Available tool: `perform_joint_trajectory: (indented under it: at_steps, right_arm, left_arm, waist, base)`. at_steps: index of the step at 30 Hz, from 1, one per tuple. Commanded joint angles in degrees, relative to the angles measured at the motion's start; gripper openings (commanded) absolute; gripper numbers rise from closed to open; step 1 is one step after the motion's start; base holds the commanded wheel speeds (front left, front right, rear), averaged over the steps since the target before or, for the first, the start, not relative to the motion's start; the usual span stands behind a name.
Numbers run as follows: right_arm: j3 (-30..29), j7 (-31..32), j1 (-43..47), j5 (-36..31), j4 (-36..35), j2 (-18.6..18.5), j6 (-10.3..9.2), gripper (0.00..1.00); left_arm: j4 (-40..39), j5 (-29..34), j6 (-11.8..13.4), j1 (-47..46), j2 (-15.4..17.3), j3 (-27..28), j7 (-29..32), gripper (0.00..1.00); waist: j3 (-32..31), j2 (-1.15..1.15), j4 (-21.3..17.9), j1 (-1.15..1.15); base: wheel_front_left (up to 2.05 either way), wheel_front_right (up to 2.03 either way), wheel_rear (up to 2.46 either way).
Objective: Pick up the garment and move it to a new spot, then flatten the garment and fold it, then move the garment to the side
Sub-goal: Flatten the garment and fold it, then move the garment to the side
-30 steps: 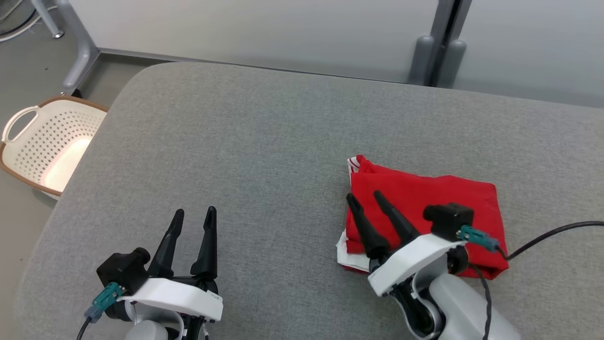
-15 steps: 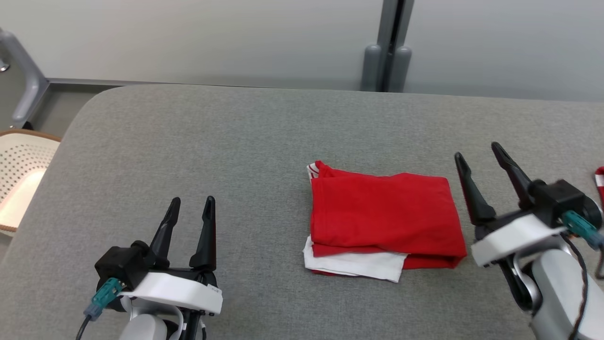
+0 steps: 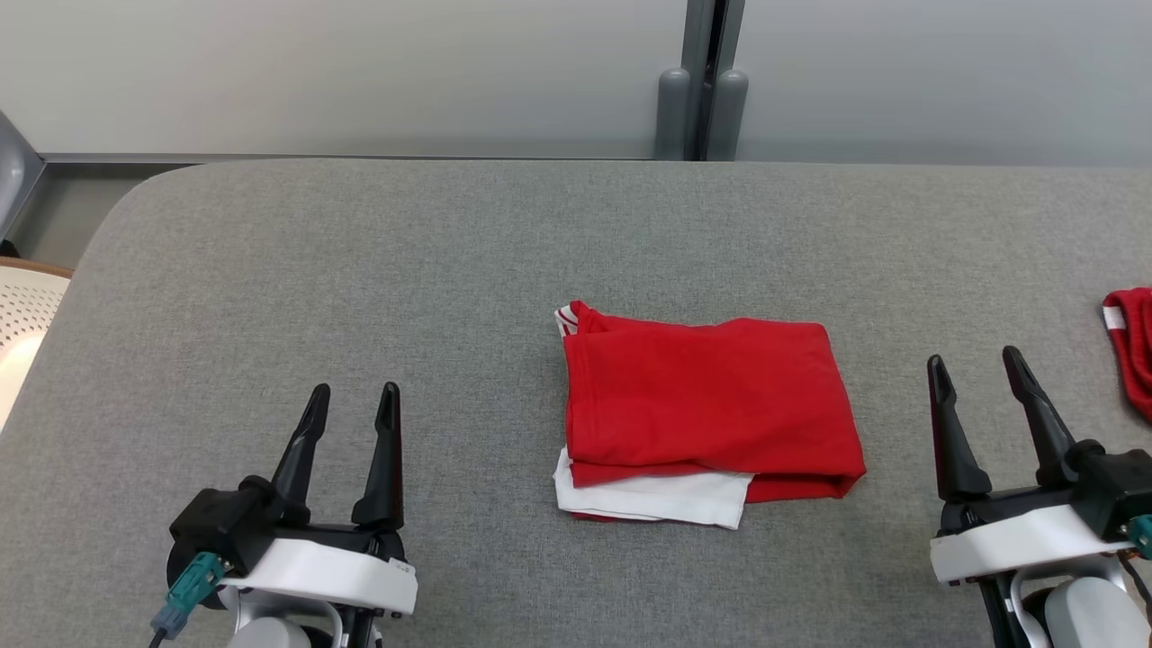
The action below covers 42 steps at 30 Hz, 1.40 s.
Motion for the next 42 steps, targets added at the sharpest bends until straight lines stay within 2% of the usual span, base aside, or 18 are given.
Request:
perform_joint_trajectory:
  at_steps: [1,15,19,28,38,39,40,42]
  right_arm:
    - [-0.44,-0.02,0.34,-0.22,-0.6,0.1,0.0,1.0]
    - [-0.53,-0.02,0.06,-0.16,0.41,1.02,0.0,1.0]
    - [-0.22,0.1,-0.55,1.8,2.48,2.12,0.0,1.0]
    - [0.79,4.95,-5.94,7.02,12.67,4.13,0.0,1.0]
    - [-0.65,6.56,-12.46,8.25,26.45,5.44,0.0,1.0]
    - [-0.31,6.55,-13.36,8.92,28.29,5.72,0.0,0.73]
    - [-0.06,6.42,-13.64,9.04,29.03,5.8,0.0,0.0]
    - [0.85,5.71,-14.03,8.86,30.03,5.79,0.0,0.0]
  left_arm:
    - [-0.35,0.14,0.15,0.3,0.26,0.23,-0.24,1.0]
    - [-0.45,1.03,0.53,-0.93,0.26,-1.43,-0.24,1.0]
    - [0.19,1.05,0.42,-0.88,0.25,-1.72,-0.24,1.0]
    - [0.68,0.71,0.14,-2.85,0.26,-3.28,-0.24,1.0]
    - [1.35,0.27,0.7,-3.79,0.25,-4.54,-0.24,1.0]
    - [1.4,0.13,0.71,-3.91,0.25,-4.66,-0.24,1.0]
    - [1.43,0.12,0.75,-3.92,0.25,-4.7,-0.24,1.0]
    - [1.45,0.1,0.86,-3.88,0.25,-4.72,-0.24,1.0]
  waist:
    - [0.07,0.0,0.06,0.0]
    - [0.41,0.0,1.16,0.0]
    - [0.76,0.0,1.34,0.0]
    - [3.42,0.0,3.21,0.0]
    - [5.16,0.0,5.7,0.0]
    - [5.28,0.0,6.01,0.0]
    - [5.3,0.0,6.11,0.0]
    - [5.28,0.0,6.13,0.0]
  base:
    - [0.0,0.0,0.0]
    - [0.0,0.0,0.0]
    - [0.0,0.0,0.0]
    - [0.0,0.0,0.0]
    - [0.0,0.0,0.0]
    - [0.0,0.0,0.0]
    - [0.0,0.0,0.0]
    - [0.0,0.0,0.0]
